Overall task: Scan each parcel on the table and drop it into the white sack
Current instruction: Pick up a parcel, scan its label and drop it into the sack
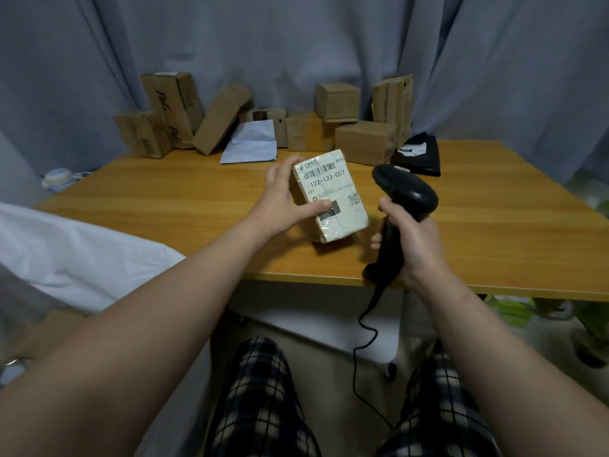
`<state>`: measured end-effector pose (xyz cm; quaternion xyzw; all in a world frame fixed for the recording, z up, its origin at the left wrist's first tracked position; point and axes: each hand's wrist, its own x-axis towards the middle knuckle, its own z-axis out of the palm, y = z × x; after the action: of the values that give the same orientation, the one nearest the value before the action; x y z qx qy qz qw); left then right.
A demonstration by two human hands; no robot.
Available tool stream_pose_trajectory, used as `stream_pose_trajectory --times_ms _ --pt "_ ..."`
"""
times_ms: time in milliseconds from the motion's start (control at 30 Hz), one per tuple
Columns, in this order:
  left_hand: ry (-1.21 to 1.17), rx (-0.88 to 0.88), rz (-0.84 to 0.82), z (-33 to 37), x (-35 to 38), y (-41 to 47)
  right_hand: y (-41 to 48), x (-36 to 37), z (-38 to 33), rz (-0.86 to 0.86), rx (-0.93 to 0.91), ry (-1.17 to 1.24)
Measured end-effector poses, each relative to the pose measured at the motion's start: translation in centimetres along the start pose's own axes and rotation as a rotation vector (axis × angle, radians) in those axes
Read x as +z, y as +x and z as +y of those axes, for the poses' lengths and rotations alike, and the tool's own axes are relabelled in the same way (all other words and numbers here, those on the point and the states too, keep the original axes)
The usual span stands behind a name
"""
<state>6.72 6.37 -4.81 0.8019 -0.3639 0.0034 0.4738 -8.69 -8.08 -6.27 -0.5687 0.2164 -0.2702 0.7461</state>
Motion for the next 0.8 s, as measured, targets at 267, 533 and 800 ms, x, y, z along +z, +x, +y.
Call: stream_pose_trajectory --times_ms 267,533,800 --pt "0.062 0.014 0.043 0.8 1.3 0.2 -1.0 -0.2 -0.8 -0.051 -0.258 -0.385" --pt "0.063 -0.023 0.032 1.4 1.1 -0.1 -2.9 -0.6 -1.3 -0.107 -0.318 -0.538" --pt "0.054 -0.037 0.037 1.8 1.1 -0.3 -3.6 -0.3 -1.7 -0.130 -0.339 -0.567"
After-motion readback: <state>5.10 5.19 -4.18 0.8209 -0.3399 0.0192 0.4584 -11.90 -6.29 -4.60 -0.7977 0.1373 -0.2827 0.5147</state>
